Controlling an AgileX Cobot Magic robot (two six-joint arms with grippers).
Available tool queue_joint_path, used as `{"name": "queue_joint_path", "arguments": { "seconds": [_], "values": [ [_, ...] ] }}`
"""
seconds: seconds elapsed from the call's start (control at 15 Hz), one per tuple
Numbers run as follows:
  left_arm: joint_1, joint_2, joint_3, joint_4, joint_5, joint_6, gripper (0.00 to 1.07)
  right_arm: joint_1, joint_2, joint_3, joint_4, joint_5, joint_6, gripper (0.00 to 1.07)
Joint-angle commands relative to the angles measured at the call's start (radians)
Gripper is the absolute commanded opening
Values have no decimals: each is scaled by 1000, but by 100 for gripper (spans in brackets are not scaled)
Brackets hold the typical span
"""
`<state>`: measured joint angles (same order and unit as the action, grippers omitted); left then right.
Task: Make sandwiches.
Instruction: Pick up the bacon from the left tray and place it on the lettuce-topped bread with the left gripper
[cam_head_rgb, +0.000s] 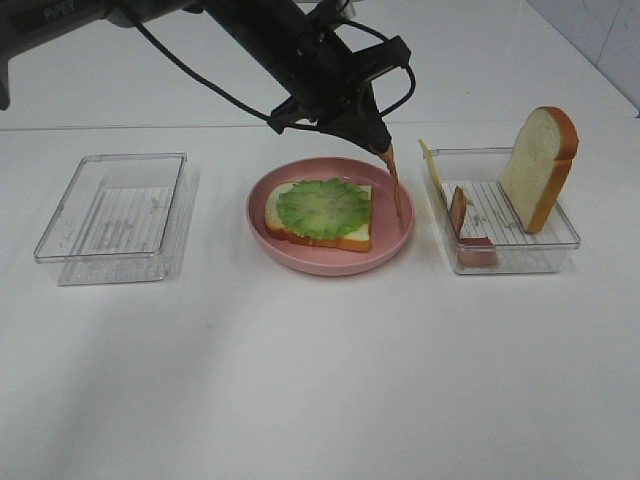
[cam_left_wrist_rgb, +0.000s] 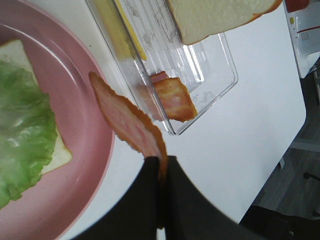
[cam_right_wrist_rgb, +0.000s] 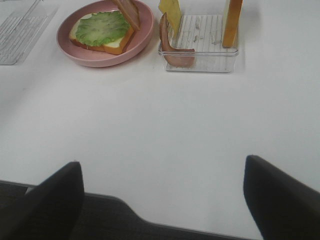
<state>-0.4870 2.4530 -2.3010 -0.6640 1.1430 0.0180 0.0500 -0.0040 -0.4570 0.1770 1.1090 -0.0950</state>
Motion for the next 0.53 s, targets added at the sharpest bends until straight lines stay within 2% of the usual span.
{"name": "queue_joint_path", "arguments": {
  "seconds": [0.07, 0.13, 0.4, 0.53],
  "values": [
    [-4, 37, -8, -27, -5, -4, 0, -3, -29, 4, 4, -9, -6, 85],
    [2, 37, -7, 30, -3, -4, 0, -3, -29, 4, 4, -9, -6, 85],
    [4, 35, -7, 147, 11, -30, 0, -3, -29, 4, 4, -9, -6, 85],
    [4, 34, -7, 280, 32, -63, 0, -3, -29, 4, 4, -9, -6, 85]
  ]
}}
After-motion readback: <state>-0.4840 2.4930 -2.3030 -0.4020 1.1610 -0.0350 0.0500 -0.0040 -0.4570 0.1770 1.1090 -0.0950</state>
